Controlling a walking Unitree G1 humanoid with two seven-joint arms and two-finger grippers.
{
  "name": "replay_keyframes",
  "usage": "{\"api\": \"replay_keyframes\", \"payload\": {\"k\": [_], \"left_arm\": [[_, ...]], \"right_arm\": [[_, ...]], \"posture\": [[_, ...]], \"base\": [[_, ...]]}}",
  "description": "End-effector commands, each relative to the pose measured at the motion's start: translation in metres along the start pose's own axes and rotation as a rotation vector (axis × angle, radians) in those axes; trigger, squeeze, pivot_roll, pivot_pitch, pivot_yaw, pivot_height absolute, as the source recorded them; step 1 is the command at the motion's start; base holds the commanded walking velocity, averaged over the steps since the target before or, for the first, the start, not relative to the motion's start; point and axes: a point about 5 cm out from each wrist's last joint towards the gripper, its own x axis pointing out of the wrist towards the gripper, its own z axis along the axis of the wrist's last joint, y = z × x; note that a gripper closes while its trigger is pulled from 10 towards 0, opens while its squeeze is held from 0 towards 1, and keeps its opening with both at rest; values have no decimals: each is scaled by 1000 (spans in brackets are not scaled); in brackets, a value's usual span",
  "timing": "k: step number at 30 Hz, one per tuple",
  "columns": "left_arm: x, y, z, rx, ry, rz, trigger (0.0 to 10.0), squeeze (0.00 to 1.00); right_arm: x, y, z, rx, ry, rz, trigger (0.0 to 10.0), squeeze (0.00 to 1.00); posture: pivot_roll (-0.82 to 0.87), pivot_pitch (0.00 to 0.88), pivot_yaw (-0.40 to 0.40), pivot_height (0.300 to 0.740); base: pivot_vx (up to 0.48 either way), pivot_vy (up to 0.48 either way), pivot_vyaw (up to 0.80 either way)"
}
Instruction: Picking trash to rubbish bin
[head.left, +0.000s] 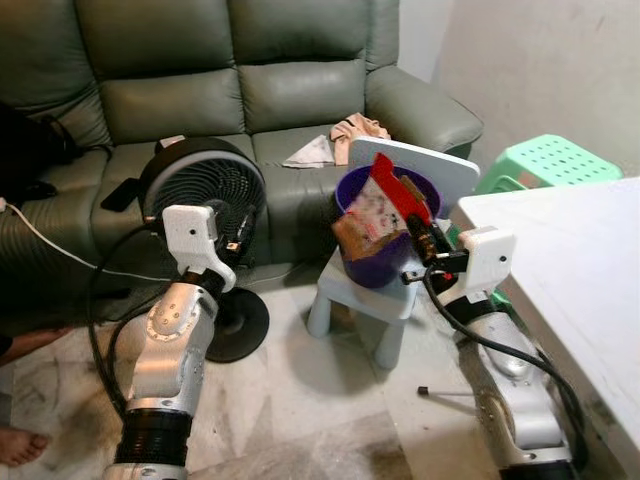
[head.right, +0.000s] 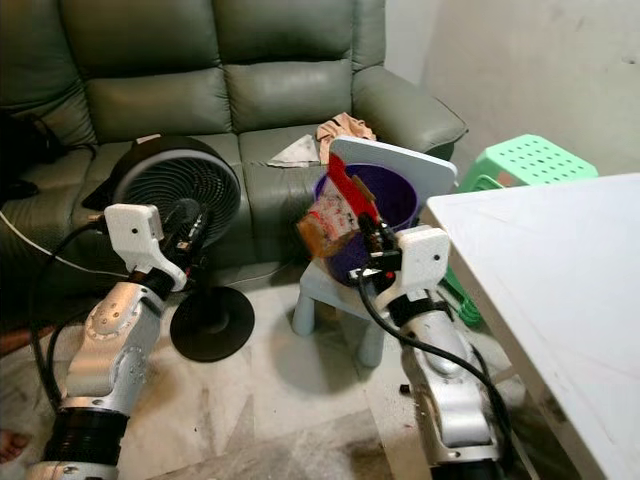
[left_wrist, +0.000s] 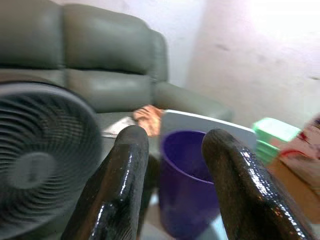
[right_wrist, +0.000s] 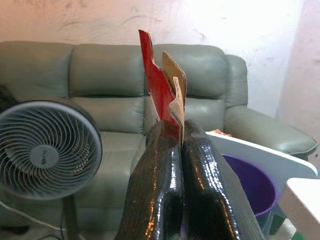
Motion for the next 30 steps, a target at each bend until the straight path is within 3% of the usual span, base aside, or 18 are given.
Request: {"api": "replay_keyframes", "payload": {"k": [1, 28, 30], "left_arm": [[-1, 6, 4, 20, -4, 18, 10000, 0], [7, 9, 6, 54, 10, 1, 10000, 0], [7, 9, 6, 54, 10, 1, 10000, 0]], "right_arm": [[2, 3, -1, 13, 6, 14, 10000, 0], [4, 7, -5, 25, 3, 27, 10000, 0], [4, 8, -5, -18, 14, 47, 10000, 0]], "posture": [[-28, 77, -62, 740], [-28, 52, -43, 740], [-27, 52, -43, 740]], "base": [[0, 0, 0], [381, 0, 0], [390, 0, 0]]}}
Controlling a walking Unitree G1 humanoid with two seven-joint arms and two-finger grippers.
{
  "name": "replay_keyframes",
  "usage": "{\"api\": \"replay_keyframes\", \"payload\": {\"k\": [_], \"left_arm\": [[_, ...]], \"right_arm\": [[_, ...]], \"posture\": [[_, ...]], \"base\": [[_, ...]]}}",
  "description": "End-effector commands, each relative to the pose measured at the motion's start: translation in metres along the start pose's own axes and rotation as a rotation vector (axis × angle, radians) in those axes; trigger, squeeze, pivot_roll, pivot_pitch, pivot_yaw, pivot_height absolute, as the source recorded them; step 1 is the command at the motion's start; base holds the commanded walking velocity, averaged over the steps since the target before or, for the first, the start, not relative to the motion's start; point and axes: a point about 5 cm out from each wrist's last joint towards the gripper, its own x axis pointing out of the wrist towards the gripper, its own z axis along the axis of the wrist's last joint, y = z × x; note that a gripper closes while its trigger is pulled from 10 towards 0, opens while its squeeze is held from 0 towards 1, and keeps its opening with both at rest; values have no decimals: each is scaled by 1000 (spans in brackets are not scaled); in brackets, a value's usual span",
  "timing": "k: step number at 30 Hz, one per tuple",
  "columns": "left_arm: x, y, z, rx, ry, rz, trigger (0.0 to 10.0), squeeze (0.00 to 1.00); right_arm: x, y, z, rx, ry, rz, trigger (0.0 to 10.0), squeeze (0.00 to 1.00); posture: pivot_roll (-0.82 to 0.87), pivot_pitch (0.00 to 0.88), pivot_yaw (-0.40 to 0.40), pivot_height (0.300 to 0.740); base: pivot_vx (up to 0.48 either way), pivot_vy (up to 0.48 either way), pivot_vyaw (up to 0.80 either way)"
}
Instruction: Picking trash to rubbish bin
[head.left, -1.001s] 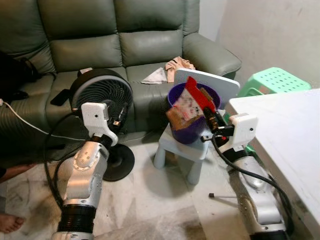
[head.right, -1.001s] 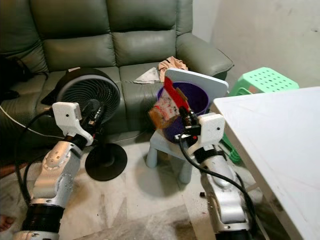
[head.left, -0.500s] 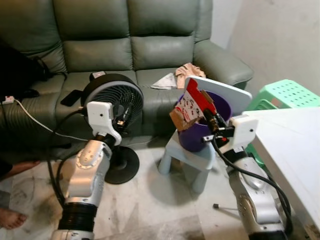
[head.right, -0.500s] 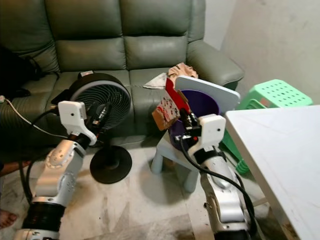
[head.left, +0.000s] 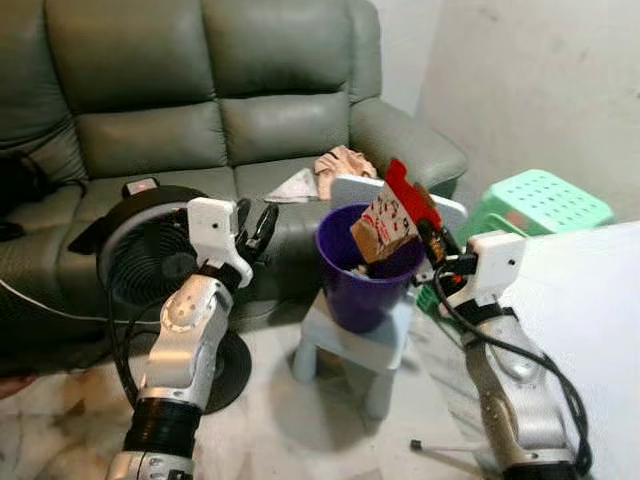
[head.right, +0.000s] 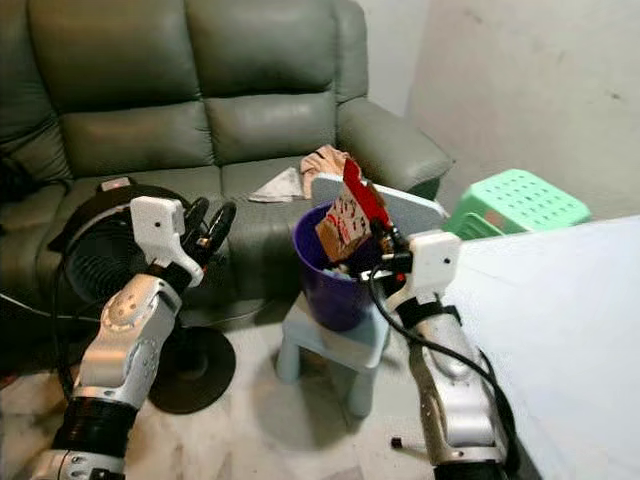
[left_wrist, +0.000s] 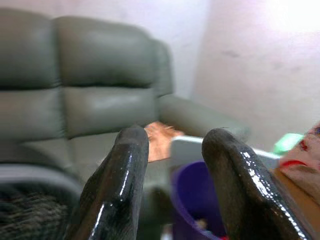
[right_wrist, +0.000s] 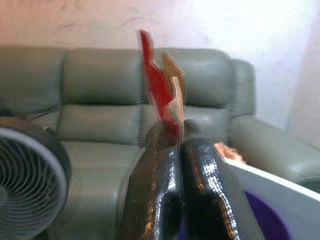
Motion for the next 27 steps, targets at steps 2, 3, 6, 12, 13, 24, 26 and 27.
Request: {"api": "replay_keyframes", "payload": {"k": [2, 3, 6, 12, 13, 24, 26, 27], "left_arm": [[5, -11, 2, -4, -5, -35, 10000, 0], [5, -11, 2, -4, -5, -35, 10000, 0], [5, -11, 2, -4, -5, -35, 10000, 0], [5, -11, 2, -4, -5, -33, 10000, 0], [5, -11, 2, -5, -5, -31, 10000, 0], [6, -9, 2, -2, -8, -21, 10000, 0], [6, -8, 2, 4, -3, -10, 10000, 0], [6, -8, 1, 8, 0, -5, 10000, 0]], "right_arm": [[-5, -9, 0, -25, 9, -19, 10000, 0], [-5, -9, 0, -25, 9, -19, 10000, 0], [-4, -10, -1, -25, 11, -26, 10000, 0], [-4, -12, 1, 15, -8, -42, 10000, 0], [-4, -13, 1, -3, -1, -42, 10000, 0], [-4, -13, 0, -13, 3, -43, 10000, 0], [-4, -13, 0, -22, 7, -42, 10000, 0], [-4, -13, 0, -25, 9, -42, 10000, 0]], "posture": [[-27, 53, -44, 740], [-27, 53, -44, 740], [-28, 53, -44, 740], [-31, 59, -45, 740], [-31, 60, -46, 740], [-33, 65, -46, 740], [-32, 67, -48, 740], [-32, 67, -48, 740]], "base": [[394, 0, 0], [394, 0, 0], [395, 0, 800], [392, 0, 398], [394, 0, 0], [386, 0, 0], [182, 0, 0], [0, 0, 0]]}}
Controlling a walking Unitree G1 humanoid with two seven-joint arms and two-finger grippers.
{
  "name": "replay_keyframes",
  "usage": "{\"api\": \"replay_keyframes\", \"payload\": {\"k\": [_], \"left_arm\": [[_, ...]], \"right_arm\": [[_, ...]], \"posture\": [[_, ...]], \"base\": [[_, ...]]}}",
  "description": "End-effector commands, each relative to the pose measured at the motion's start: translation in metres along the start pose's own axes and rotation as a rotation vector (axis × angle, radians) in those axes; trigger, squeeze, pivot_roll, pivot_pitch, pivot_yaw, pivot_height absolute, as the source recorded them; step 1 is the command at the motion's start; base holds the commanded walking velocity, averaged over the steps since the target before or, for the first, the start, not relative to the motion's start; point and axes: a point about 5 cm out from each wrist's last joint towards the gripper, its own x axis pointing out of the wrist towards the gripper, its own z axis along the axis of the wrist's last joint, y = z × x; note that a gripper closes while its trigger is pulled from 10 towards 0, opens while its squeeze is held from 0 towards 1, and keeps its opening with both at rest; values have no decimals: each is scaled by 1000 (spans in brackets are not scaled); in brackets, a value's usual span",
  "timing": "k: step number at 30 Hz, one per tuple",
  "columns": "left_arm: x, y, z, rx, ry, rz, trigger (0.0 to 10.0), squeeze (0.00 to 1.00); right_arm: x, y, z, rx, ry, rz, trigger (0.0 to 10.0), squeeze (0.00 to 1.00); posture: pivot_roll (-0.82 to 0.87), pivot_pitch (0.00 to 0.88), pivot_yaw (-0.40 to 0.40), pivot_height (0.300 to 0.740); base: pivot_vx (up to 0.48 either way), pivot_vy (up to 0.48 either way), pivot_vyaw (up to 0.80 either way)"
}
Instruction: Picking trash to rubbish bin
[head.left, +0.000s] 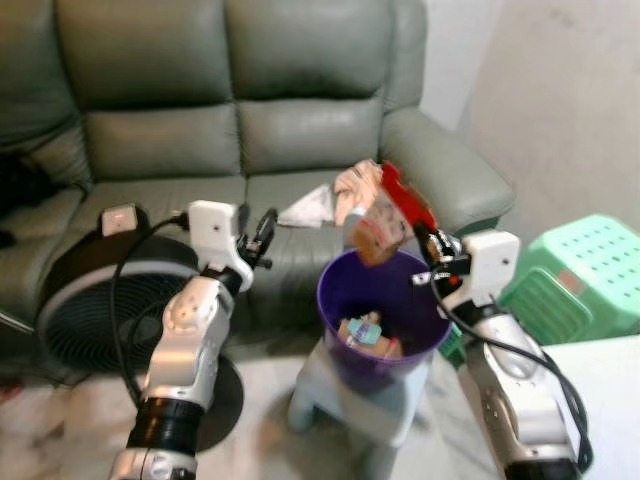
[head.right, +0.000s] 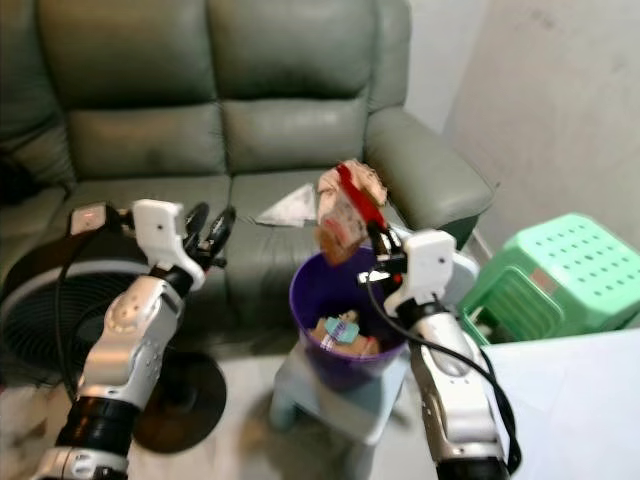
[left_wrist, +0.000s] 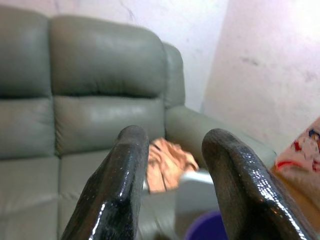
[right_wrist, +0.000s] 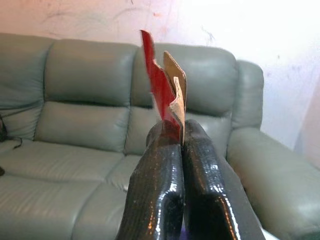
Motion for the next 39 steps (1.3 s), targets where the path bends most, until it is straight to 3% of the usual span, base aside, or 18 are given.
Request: {"api": "replay_keyframes", "payload": {"k": [1, 11, 13, 18, 28, 35, 39], "left_arm": [[-4, 10, -1, 25, 12, 40, 10000, 0], [-13, -15, -18, 36, 62, -74, 10000, 0], [-19, -25, -22, 46, 58, -102, 10000, 0], [-35, -49, -34, 31, 78, -200, 10000, 0], [-54, -64, -32, 51, 59, -225, 10000, 0], [-70, -83, -25, 155, 15, -345, 10000, 0], [-76, -89, -26, 172, 17, -385, 10000, 0]], "right_arm": [[4, 7, 2, -9, -8, 24, 10000, 0], [11, 6, -3, -57, 37, 48, 10000, 0], [18, 7, -5, -107, 53, 77, 10000, 0], [35, 2, -15, -120, 95, 111, 10000, 0], [47, -9, -38, -88, 193, 66, 10000, 0], [50, -19, -57, 51, 300, -35, 10000, 0], [50, -22, -59, 31, 305, -57, 10000, 0]], "posture": [[-30, 68, -48, 740], [-27, 73, -51, 740], [-29, 77, -52, 740], [-26, 84, -60, 740], [7, 122, -87, 740], [32, 169, -94, 740], [32, 169, -94, 740]], "base": [[0, 0, 0], [0, 0, 0], [0, 0, 0], [0, 0, 0], [0, 0, 0], [0, 0, 0], [0, 0, 0]]}}
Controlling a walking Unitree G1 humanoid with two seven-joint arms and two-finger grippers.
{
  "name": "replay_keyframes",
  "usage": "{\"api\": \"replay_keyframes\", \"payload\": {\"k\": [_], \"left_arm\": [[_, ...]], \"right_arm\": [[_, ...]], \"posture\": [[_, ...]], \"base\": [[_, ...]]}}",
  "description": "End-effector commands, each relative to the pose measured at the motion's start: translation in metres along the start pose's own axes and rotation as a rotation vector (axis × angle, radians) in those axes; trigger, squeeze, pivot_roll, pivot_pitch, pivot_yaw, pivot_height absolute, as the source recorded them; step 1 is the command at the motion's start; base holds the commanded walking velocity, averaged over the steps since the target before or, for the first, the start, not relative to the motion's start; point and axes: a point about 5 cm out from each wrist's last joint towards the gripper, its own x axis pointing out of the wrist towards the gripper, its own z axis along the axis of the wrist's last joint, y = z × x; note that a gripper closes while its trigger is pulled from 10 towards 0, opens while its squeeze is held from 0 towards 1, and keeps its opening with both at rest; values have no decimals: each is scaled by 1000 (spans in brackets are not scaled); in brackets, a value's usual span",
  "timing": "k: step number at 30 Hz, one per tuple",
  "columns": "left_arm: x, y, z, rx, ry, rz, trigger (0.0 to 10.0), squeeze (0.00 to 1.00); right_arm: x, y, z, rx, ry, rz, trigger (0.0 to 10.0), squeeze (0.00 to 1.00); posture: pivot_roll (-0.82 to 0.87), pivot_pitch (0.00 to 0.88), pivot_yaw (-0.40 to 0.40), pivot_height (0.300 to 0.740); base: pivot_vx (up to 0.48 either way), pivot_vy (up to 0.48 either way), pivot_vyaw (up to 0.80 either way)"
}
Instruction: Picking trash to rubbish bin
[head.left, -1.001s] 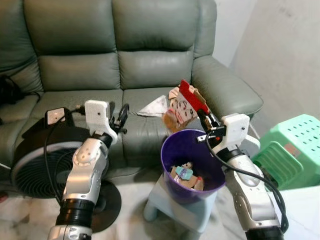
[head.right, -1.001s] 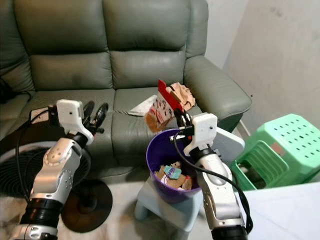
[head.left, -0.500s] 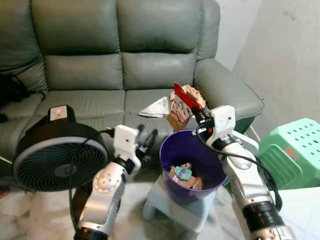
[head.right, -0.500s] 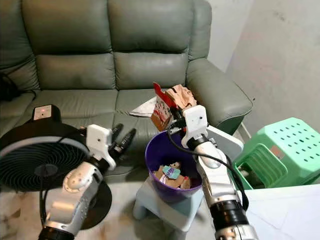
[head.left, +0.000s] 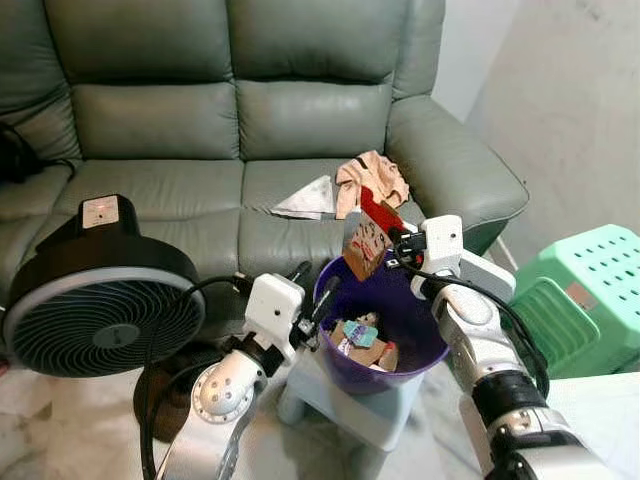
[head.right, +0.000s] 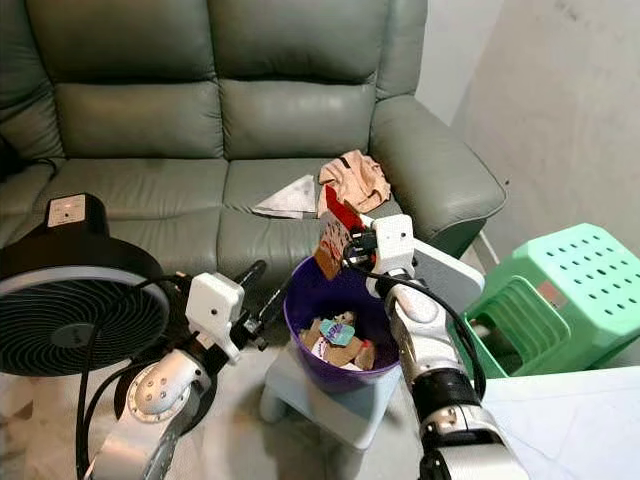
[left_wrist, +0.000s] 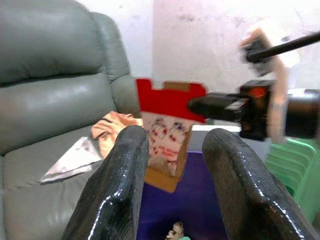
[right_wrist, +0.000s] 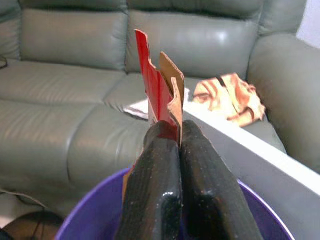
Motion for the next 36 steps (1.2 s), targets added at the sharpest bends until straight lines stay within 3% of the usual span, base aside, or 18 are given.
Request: {"api": "replay_keyframes", "payload": {"k": [1, 19, 25, 26, 27, 36], "left_arm": [[-2, -10, 2, 7, -6, -40, 10000, 0], [-9, -11, 0, -13, 13, -23, 10000, 0], [-8, -10, 0, -10, 9, -31, 10000, 0], [-8, -10, 0, -4, 6, -30, 10000, 0], [-8, -9, 1, -5, 3, -30, 10000, 0], [-6, -3, 3, -13, -12, -18, 10000, 0]], "right_arm": [[0, -6, 1, 0, -6, -35, 10000, 0], [-10, -42, -5, -68, 29, -152, 10000, 0], [-13, -46, -8, -104, 40, -117, 10000, 0], [-15, -45, -10, -74, 50, -66, 10000, 200], [-16, -46, -10, -64, 37, -53, 10000, 1000], [-17, -50, -8, -45, 17, -62, 10000, 1000]], "posture": [[37, 174, -92, 740], [38, 147, -87, 740], [36, 142, -86, 740], [35, 144, -85, 740], [35, 144, -85, 740], [27, 145, -80, 740]], "base": [[0, 0, 0], [0, 0, 0], [0, 0, 0], [0, 0, 0], [0, 0, 0], [0, 0, 0]]}}
